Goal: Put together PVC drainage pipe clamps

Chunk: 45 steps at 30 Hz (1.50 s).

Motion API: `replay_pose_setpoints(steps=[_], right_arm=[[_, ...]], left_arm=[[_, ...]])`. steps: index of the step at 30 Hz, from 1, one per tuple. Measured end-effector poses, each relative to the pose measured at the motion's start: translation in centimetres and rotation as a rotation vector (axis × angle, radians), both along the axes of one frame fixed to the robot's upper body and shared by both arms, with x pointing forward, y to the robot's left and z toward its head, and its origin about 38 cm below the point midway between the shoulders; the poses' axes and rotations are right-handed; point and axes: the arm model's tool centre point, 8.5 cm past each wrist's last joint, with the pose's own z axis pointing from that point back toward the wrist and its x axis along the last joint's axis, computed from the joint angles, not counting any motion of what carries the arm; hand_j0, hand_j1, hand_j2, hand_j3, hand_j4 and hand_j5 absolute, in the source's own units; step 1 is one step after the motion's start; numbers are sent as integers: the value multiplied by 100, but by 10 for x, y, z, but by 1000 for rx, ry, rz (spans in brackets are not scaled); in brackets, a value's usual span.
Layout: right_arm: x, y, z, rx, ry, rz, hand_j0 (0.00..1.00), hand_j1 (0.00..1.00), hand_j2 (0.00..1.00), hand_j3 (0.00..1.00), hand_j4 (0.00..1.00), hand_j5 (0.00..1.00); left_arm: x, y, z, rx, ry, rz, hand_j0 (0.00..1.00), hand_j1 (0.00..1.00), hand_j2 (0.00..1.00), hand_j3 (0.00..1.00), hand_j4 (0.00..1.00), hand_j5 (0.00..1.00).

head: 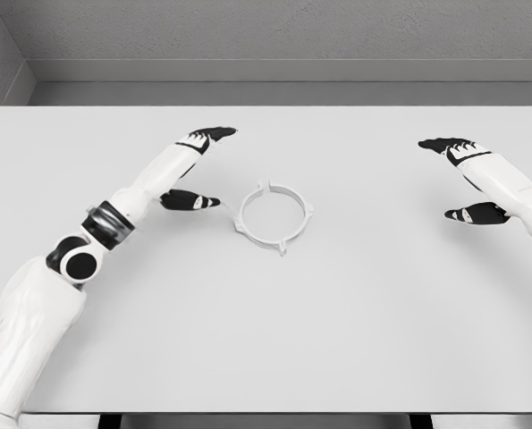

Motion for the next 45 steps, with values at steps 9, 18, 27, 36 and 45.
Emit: replay_pose_setpoints(steps=[9, 18, 27, 36, 45], right_arm=[[30, 23, 46, -1, -112, 58, 100, 100, 100, 100, 100, 100], [99, 138, 53, 48, -59, 291, 100, 100, 100, 100, 100, 100], [114, 157, -6, 102, 128, 283, 100, 100, 100, 100, 100, 100], [102, 154, -37, 89, 193, 270, 100, 100, 100, 100, 100, 100], [100, 164, -39, 73, 197, 291, 100, 100, 100, 100, 100, 100]], left_arm=[[11, 46, 12, 67, -16, 72, 100, 100, 100, 100, 100, 100], [16, 84, 18, 128, -12, 127, 100, 100, 100, 100, 100, 100], [15, 106, 23, 148, -15, 168, 100, 100, 100, 100, 100, 100], [14, 114, 22, 171, -8, 174, 100, 100, 100, 100, 100, 100], [14, 115, 21, 173, -5, 174, 100, 100, 100, 100, 100, 100]])
